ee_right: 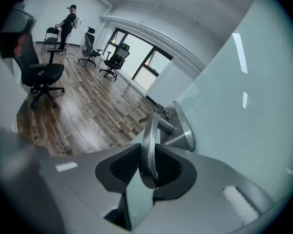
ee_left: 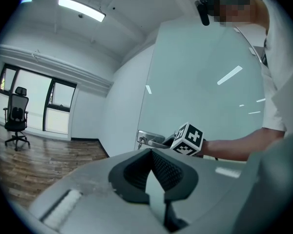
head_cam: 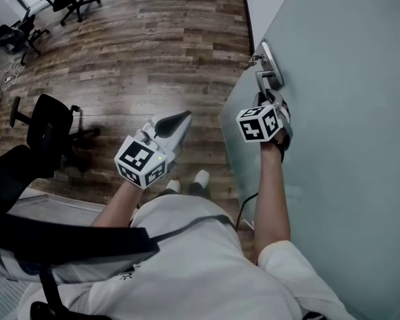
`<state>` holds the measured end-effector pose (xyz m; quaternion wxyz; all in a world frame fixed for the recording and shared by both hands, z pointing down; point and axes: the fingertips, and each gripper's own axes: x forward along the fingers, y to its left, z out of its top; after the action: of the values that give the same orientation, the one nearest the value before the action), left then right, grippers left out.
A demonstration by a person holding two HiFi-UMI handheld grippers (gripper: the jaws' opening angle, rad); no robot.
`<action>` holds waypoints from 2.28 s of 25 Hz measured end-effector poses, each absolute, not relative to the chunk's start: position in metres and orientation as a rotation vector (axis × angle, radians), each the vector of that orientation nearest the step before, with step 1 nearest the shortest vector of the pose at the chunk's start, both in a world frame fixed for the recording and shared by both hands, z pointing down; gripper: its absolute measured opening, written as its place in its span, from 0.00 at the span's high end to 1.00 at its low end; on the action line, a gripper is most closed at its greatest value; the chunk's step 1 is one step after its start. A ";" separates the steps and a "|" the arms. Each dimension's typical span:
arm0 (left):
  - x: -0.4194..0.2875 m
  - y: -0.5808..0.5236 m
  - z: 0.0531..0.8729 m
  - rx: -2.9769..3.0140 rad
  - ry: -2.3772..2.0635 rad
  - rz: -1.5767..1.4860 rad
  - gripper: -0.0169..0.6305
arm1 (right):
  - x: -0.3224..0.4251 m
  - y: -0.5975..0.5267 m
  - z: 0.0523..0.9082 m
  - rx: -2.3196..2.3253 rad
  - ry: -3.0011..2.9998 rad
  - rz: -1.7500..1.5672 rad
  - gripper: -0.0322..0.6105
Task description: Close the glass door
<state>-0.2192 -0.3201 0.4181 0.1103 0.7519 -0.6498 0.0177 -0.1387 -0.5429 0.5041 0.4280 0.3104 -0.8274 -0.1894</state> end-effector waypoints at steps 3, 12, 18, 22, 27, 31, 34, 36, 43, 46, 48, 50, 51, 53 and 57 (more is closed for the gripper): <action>-0.230 -0.300 0.415 2.207 -1.912 0.037 0.97 | -0.147 -0.531 0.501 0.757 -2.073 -0.489 0.81; -0.252 -0.251 0.405 2.243 -1.885 0.019 0.97 | -0.167 -0.485 0.496 0.696 -2.080 -0.525 0.81; -0.261 -0.228 0.407 2.245 -1.877 -0.012 0.97 | -0.178 -0.458 0.492 0.660 -2.107 -0.551 0.81; -0.259 -0.215 0.409 2.229 -1.881 -0.035 0.97 | -0.183 -0.440 0.491 0.625 -2.121 -0.549 0.81; -0.250 -0.198 0.402 2.197 -1.934 -0.059 0.97 | -0.187 -0.417 0.489 0.589 -2.136 -0.553 0.81; -0.235 -0.186 0.399 2.139 -1.994 -0.074 0.97 | -0.188 -0.403 0.487 0.584 -2.145 -0.585 0.81; -0.216 -0.177 0.398 2.093 -2.037 -0.081 0.97 | -0.192 -0.392 0.487 0.568 -2.160 -0.607 0.81; -0.198 -0.169 0.397 2.079 -2.055 -0.080 0.97 | -0.193 -0.383 0.486 0.561 -2.165 -0.620 0.81; -0.159 -0.117 0.409 1.948 -2.154 -0.076 0.97 | -0.200 -0.354 0.487 0.539 -2.181 -0.635 0.81; -0.146 -0.095 0.420 1.870 -2.199 -0.060 0.97 | -0.202 -0.343 0.489 0.511 -2.205 -0.635 0.81; -0.139 -0.081 0.425 1.816 -2.229 -0.054 0.97 | -0.203 -0.334 0.492 0.483 -2.218 -0.633 0.81; -0.133 -0.071 0.429 1.776 -2.250 -0.052 0.97 | -0.204 -0.328 0.490 0.471 -2.227 -0.637 0.81; -0.131 -0.066 0.431 1.763 -2.256 -0.053 0.97 | -0.204 -0.325 0.490 0.470 -2.230 -0.641 0.81; -0.127 -0.055 0.435 1.746 -2.263 -0.056 0.97 | -0.204 -0.318 0.492 0.468 -2.235 -0.645 0.81; -0.125 -0.036 0.435 1.714 -2.290 -0.067 0.97 | -0.207 -0.301 0.493 0.443 -2.243 -0.652 0.81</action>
<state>-0.1249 -0.0360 0.4352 0.1396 0.5931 -0.7926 -0.0230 -0.2068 -0.3006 0.4930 0.3729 0.1727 -0.8755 -0.2543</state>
